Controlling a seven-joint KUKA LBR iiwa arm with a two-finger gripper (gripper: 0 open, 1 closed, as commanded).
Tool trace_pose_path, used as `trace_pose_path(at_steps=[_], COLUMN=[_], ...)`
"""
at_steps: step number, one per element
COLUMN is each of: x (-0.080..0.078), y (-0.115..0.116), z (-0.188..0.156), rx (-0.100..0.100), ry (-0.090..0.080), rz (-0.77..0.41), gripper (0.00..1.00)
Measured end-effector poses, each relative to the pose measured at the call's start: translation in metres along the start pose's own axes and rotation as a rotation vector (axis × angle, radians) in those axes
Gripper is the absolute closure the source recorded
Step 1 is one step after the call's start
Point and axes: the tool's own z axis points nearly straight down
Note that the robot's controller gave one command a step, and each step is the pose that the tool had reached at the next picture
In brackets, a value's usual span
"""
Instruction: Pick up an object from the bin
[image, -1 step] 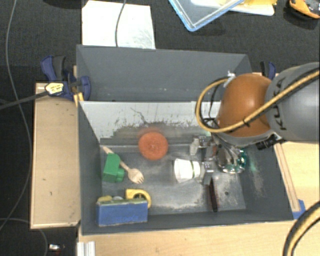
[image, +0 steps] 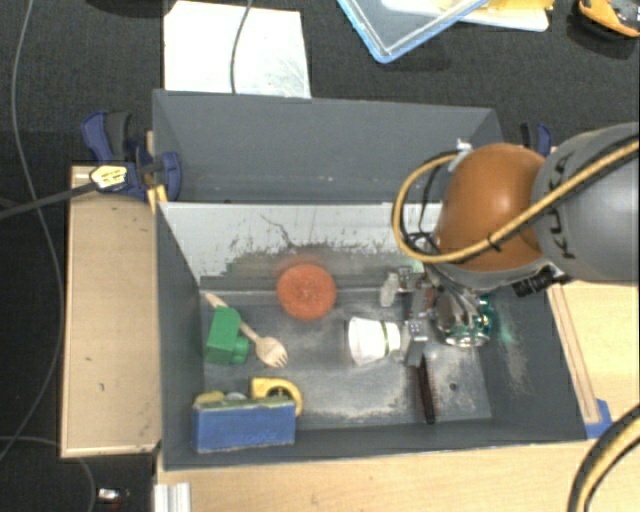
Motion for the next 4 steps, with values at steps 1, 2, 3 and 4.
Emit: trace_pose_path(at_steps=[1, 2, 3, 4], x=[-0.020, 0.004, 0.004, 0.009], y=[0.002, -0.010, -0.010, -0.014], z=[0.050, 0.080, 0.080, 0.021], rx=[-0.001, -0.001, -0.001, -0.001], ry=[-0.005, -0.009, -0.009, -0.005], rz=[0.083, 0.155, 0.155, 0.167], gripper=[0.00, 1.00, 1.00, 1.00])
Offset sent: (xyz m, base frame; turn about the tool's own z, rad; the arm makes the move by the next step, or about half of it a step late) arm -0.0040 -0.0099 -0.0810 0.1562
